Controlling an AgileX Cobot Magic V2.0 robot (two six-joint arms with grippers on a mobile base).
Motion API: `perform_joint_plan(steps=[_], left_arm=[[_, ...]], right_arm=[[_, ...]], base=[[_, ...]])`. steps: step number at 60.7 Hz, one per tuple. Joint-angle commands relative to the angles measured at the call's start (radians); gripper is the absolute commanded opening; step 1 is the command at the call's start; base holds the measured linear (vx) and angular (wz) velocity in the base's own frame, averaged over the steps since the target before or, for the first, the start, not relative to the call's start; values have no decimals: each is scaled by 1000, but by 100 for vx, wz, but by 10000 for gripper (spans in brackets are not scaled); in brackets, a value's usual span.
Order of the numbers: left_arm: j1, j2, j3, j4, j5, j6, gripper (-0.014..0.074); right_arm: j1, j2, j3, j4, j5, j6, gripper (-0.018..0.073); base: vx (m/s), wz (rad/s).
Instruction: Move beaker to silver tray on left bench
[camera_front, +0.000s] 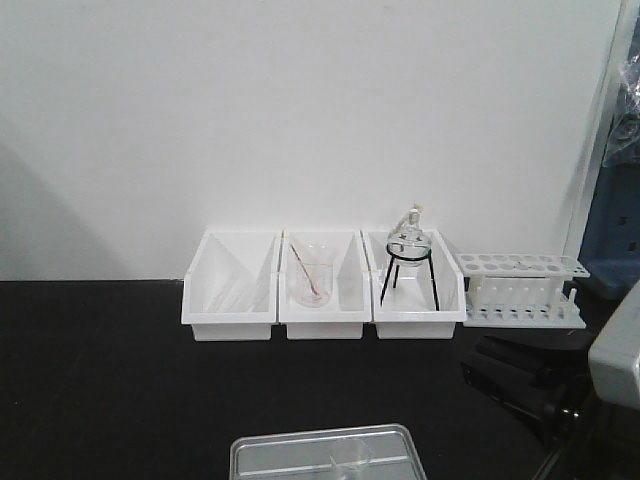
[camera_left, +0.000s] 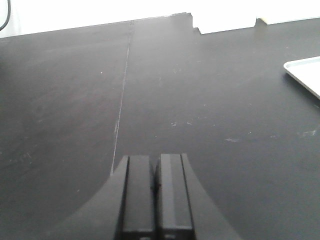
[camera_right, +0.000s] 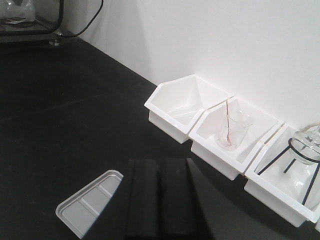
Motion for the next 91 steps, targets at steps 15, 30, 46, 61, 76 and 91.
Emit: perform_joint_plan(steps=[15,30,46,61,76,91], left_arm=[[-6,-7,20,-3,-75,-2,1],[-6,-7,20,-3,-75,-2,1],[-6,-7,20,-3,-75,-2,1],[-6,-7,20,-3,-75,-2,1],[-6,-7,20,-3,-75,-2,1],[-6,-7,20,-3,-75,-2,1]], right_arm=[[-6,-11,-28,3,22,-4,-11],[-6,-3,12,570,189,-326,-11],[-5,-153,130,1570,670,-1307,-11],[-75,-503,475,1762,361,-1432,-11],[-245,-835,732,1732,322,-1360,-11],[-293,-957,766,1677,443,-1334,-11]], base=[[0,0],[0,0],[0,0],[0,0],[0,0],[0,0]])
